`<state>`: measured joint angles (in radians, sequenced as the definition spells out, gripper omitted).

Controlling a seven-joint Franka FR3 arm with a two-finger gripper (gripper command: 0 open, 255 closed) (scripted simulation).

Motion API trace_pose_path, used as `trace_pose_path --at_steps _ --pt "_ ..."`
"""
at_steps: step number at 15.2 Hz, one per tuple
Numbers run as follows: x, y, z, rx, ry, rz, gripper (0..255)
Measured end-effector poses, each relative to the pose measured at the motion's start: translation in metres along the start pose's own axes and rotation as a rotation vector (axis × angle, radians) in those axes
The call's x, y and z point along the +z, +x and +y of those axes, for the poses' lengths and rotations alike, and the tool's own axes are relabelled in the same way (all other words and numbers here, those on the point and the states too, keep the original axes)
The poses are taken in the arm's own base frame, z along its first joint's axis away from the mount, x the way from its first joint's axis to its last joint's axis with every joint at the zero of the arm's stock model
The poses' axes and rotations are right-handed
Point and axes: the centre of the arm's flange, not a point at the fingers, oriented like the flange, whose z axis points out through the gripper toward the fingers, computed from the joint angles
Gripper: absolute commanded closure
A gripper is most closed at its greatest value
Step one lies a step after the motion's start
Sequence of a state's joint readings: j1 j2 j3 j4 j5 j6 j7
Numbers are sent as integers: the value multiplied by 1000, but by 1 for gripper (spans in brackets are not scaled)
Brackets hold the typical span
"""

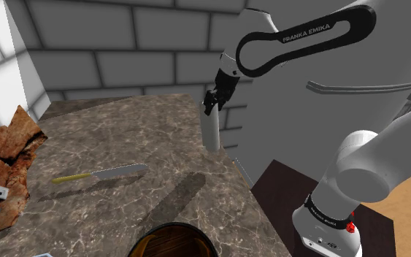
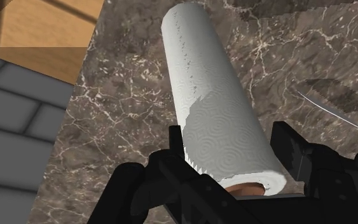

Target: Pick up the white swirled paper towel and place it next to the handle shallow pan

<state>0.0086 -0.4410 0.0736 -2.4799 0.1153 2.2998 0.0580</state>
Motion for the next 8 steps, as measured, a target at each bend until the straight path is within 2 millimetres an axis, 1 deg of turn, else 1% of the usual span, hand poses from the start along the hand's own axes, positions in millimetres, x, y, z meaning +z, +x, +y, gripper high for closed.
trace_pose_path --at_steps 8 --pt "-41 10 -4 0 0 0 255"
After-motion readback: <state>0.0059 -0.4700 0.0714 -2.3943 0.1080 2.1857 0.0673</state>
